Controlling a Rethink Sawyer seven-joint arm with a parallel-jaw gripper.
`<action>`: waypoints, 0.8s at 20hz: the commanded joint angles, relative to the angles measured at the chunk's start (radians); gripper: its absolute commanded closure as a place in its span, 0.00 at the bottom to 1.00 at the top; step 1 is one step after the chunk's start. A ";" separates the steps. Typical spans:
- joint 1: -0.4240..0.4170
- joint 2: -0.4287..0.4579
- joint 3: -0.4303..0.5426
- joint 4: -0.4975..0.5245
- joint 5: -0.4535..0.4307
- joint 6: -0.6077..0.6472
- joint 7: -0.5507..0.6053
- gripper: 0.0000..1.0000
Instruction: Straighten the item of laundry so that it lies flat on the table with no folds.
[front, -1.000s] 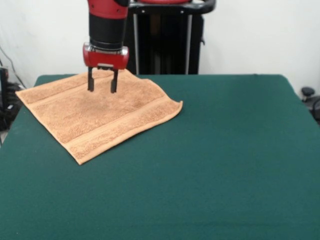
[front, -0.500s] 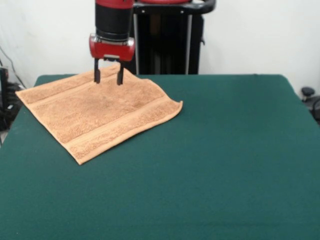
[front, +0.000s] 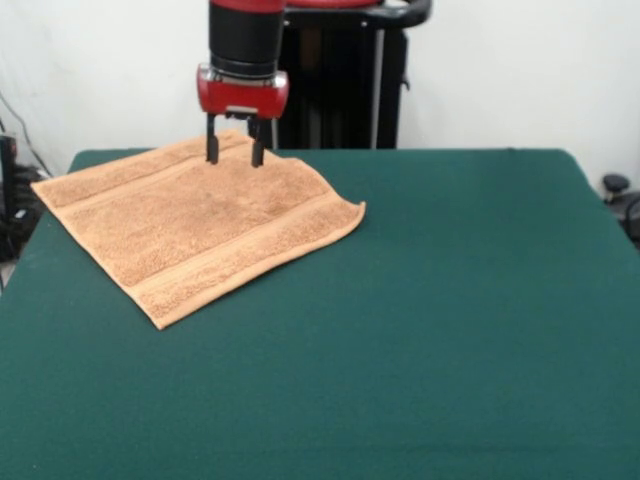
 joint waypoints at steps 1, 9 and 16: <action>0.058 0.031 0.100 0.066 0.069 0.029 0.189 0.00; 0.075 0.121 0.076 0.055 0.062 -0.064 0.205 0.00; 0.058 0.205 0.053 0.044 0.013 -0.146 0.186 0.00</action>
